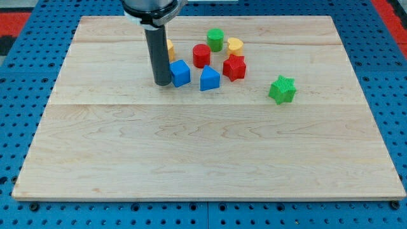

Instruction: Move the green star toward the top right

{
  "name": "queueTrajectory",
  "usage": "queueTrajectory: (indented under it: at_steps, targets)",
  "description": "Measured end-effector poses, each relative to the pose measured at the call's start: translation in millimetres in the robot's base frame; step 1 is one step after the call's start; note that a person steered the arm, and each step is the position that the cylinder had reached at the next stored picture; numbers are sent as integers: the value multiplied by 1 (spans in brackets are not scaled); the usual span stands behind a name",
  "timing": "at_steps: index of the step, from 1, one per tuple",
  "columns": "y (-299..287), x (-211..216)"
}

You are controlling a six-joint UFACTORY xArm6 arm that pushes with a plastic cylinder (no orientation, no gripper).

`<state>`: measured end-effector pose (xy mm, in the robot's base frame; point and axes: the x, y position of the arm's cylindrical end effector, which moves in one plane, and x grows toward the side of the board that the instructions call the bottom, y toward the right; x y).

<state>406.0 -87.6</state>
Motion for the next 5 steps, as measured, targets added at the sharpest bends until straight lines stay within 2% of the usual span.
queueTrajectory:
  at_steps: [1,2,3,5]
  targets:
    - [58,61]
    - [121,59]
    - [163,39]
    - [230,28]
